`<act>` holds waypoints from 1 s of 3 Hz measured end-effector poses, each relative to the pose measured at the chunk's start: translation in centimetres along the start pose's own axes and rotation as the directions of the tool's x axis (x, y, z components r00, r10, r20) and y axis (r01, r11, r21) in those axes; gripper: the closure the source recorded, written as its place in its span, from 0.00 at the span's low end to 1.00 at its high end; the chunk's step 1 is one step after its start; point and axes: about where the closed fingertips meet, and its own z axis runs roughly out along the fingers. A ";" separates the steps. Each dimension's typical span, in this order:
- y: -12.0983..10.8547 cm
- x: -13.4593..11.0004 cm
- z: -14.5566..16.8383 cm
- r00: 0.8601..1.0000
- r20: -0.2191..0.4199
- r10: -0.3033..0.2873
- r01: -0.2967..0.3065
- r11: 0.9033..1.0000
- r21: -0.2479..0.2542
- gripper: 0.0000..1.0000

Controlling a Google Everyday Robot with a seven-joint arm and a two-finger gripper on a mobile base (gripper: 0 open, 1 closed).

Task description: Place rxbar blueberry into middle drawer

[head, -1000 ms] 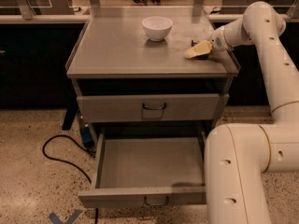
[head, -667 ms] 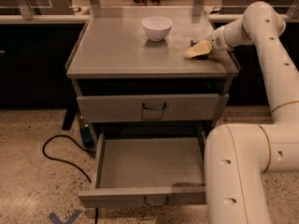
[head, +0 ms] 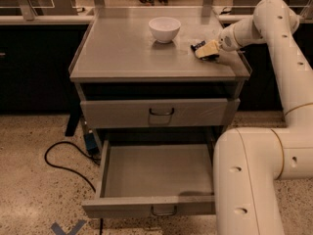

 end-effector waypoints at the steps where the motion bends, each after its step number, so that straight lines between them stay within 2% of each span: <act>1: 0.0 0.0 0.0 1.000 0.000 0.000 0.000 1.000 0.000 1.00; 2: 0.2 -0.1 0.4 1.000 -0.011 0.004 -0.004 1.000 0.000 1.00; 3: 1.0 3.9 -4.6 0.998 -0.055 -0.031 0.025 0.995 -0.098 1.00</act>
Offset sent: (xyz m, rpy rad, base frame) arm 0.0170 0.0084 -0.0183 -0.0232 0.0432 -0.0238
